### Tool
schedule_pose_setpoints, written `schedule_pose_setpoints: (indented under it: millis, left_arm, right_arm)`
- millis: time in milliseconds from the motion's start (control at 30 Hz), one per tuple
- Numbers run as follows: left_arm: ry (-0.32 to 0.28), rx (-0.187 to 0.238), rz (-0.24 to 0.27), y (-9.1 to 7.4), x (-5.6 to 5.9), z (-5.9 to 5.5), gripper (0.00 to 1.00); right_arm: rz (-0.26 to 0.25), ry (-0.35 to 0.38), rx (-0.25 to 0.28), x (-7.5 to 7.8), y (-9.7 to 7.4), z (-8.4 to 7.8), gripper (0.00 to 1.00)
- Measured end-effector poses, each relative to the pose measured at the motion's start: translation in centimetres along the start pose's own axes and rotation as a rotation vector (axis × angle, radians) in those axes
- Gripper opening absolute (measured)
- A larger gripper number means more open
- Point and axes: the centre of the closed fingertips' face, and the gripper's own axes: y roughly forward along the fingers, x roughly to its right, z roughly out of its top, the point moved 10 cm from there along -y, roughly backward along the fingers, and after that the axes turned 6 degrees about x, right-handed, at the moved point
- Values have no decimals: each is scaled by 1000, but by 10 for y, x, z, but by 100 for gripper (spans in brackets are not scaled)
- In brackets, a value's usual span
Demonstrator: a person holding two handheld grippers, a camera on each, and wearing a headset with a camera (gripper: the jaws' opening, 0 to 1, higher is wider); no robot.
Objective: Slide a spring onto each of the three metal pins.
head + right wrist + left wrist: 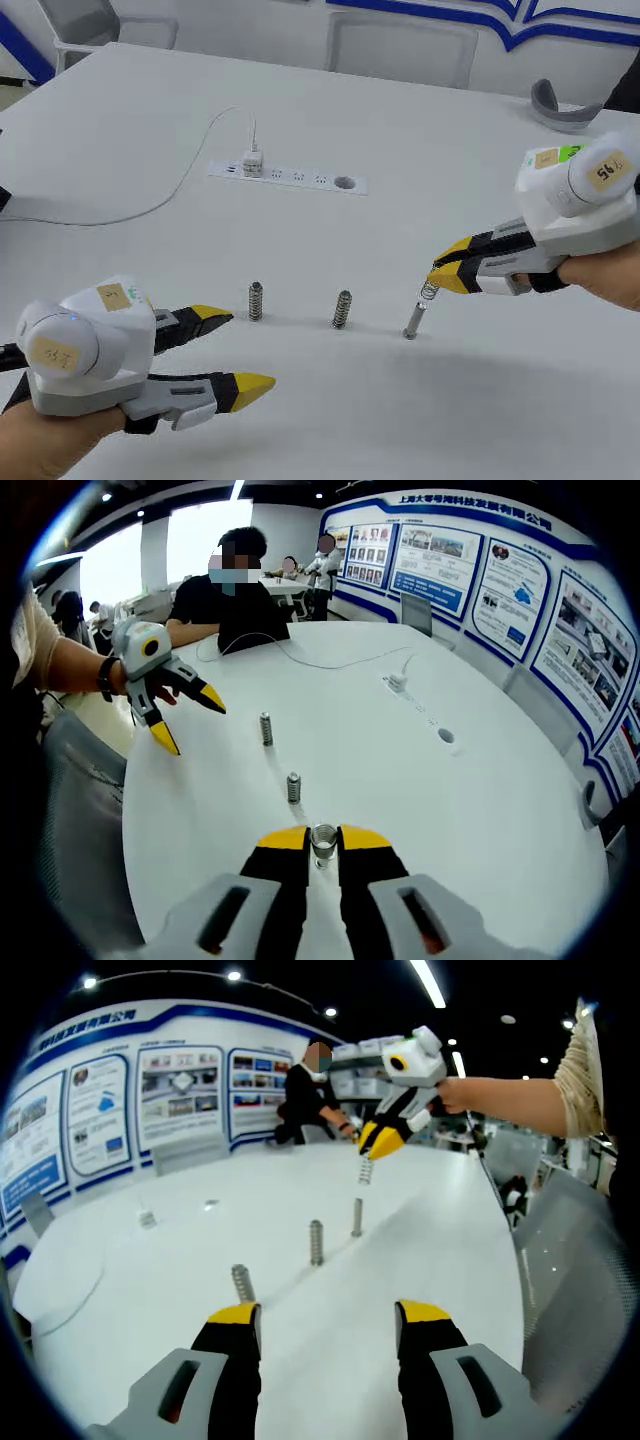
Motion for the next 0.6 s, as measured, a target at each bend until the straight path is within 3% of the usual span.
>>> schedule_pose_setpoints:
  millis: [600]
  left_arm:
    - [-3,-5,10,-2,-1,0,56]
  right_arm:
    - [-9,47,-5,4,11,-13,12]
